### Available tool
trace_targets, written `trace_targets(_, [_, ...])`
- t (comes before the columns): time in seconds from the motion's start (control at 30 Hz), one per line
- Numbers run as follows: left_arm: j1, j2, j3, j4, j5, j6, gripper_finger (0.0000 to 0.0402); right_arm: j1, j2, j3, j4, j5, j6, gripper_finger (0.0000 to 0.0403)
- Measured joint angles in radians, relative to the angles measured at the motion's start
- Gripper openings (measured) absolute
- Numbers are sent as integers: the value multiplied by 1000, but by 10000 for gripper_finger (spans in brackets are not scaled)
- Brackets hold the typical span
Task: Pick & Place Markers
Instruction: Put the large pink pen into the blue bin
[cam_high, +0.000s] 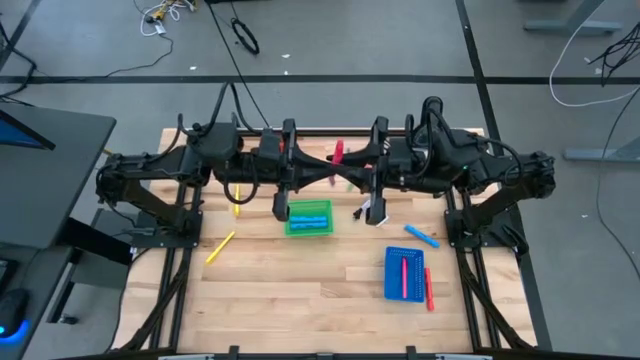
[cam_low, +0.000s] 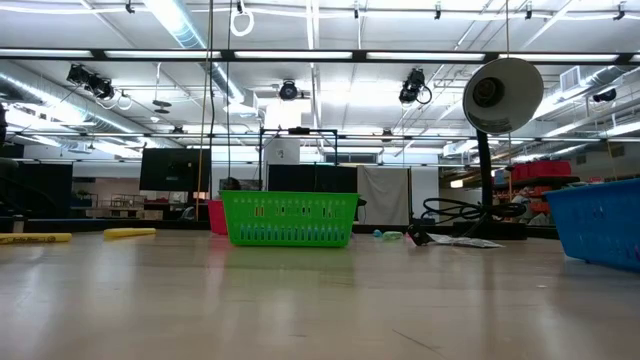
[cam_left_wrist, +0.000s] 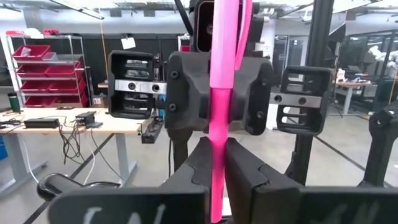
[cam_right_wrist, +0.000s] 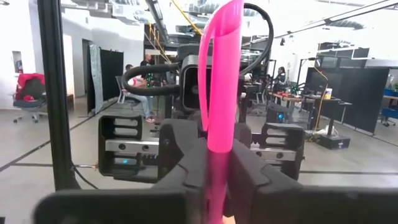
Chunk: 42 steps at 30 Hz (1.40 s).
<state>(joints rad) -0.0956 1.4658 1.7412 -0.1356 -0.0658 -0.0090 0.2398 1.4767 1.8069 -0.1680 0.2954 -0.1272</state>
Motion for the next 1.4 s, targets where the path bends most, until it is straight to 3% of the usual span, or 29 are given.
trace_targets(0.1, [0, 0, 0, 0, 1, -2, 33, 6, -4, 0, -13, 2, 25, 16])
trace_targets(0.4, [1, 0, 0, -19, -1, -5, 141, 8, -10, 0, -37, 2, 112, 24])
trace_targets(0.57, [5, 0, 0, -21, -3, -5, 169, 15, -44, 0, -106, 86, 234, 21])
trace_targets(0.8, [7, -1, 0, -33, -19, 15, 176, 70, -91, 0, -261, 262, 449, 20])
trace_targets(1.03, [15, -1, 0, -39, -19, 21, 176, 128, -111, 0, -393, 298, 810, 20])
trace_targets(1.4, [21, -1, 0, -87, -19, 23, 177, 220, -115, 0, -655, 250, 1425, 20])
